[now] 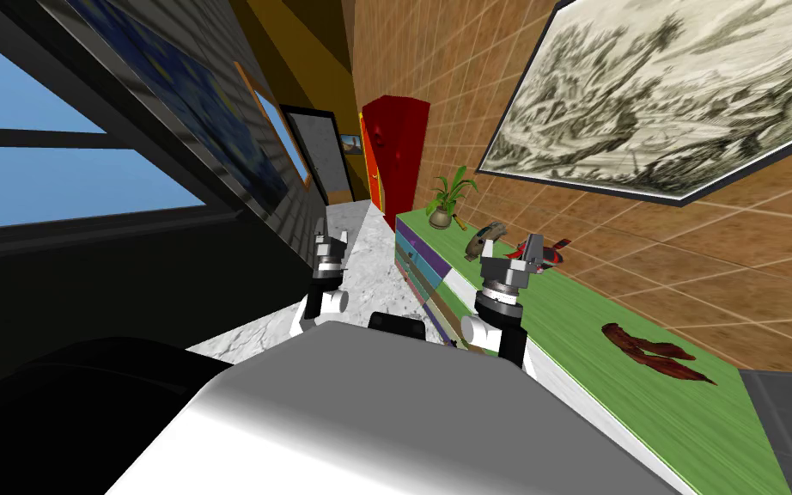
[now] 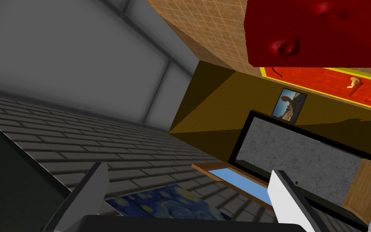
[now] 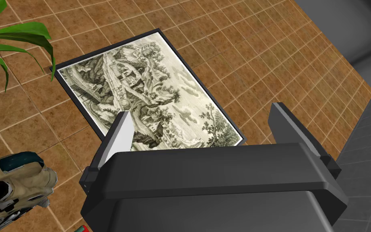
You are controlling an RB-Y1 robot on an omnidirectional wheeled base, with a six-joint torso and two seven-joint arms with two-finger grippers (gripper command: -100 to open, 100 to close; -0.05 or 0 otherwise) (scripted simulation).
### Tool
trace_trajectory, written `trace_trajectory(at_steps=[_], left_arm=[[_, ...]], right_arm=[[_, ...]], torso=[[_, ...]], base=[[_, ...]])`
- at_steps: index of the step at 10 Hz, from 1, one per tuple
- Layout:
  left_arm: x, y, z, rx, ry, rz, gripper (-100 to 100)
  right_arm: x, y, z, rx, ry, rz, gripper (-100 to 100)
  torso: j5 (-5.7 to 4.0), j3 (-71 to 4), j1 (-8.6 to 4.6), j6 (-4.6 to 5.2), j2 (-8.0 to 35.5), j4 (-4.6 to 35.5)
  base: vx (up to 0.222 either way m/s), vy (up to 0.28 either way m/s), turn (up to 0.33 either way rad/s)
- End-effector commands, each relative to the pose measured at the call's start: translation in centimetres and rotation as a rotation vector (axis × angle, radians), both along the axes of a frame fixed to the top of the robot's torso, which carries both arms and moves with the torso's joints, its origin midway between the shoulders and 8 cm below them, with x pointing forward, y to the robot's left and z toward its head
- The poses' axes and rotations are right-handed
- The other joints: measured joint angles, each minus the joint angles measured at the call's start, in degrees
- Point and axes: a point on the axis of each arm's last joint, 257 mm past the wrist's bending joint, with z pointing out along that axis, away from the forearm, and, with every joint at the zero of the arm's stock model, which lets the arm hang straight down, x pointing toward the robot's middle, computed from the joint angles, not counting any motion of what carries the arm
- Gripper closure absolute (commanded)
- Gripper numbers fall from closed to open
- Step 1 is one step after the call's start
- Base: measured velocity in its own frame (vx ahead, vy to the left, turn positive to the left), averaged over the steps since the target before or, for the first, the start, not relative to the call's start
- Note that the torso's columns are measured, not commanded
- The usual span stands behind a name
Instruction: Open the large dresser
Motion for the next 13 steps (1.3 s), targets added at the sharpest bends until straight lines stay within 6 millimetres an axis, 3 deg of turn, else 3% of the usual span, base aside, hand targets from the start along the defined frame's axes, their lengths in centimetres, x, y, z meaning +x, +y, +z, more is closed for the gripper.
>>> trace_trajectory(at_steps=[1,9,10,13], left_arm=[[0.0,0.0,0.0,0.0,0.0,0.0,0],[0.0,0.0,0.0,0.0,0.0,0.0,0],[0.0,0.0,0.0,0.0,0.0,0.0,0],[0.0,0.0,0.0,0.0,0.0,0.0,0]], right_arm=[[0.0,0.0,0.0,0.0,0.0,0.0,0],[0.0,0.0,0.0,0.0,0.0,0.0,0],[0.4,0.7,-0.5,-0.065,0.018,-0.003,-100],[1.3,2.0,-1.8,-0.199,0.052,-0.02,-100]], torso=[[0.0,-4.7,0.0,0.0,2.3,2.3],[0.0,-70.7,0.0,0.0,35.4,35.4],[0.0,-79.2,0.0,0.0,39.6,39.6],[0.02,-84.6,0.07,0.0,42.2,42.2]], base=[[0.0,0.0,0.0],[0.0,0.0,0.0],[0.02,0.015,0.023],[0.034,0.034,0.034]])
